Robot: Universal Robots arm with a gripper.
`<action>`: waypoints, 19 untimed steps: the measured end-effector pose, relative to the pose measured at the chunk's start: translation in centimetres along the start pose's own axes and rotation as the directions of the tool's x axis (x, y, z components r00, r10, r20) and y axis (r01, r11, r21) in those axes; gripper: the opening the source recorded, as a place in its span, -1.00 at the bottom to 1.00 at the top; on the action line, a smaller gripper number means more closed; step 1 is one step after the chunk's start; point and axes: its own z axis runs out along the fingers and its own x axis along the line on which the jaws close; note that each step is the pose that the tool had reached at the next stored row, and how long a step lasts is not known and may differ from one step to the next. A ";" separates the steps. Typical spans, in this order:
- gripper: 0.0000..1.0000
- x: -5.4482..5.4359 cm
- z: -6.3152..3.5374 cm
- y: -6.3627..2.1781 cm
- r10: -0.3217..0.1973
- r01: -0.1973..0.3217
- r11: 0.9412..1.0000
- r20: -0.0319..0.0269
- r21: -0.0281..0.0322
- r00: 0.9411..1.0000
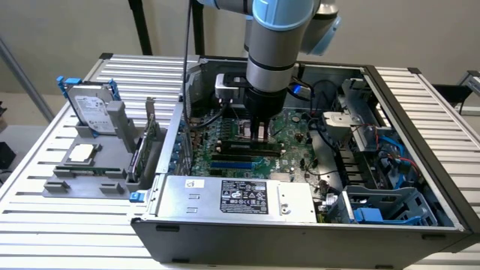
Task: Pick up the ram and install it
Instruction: 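Insert the ram into the slot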
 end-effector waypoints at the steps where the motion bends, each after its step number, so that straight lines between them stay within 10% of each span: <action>1: -0.73 0.0 0.01 0.00 0.000 0.000 1.000 0.000 0.000 1.000; 19: -0.73 -0.2 0.18 -0.29 -0.005 0.005 1.000 -0.007 -0.003 1.000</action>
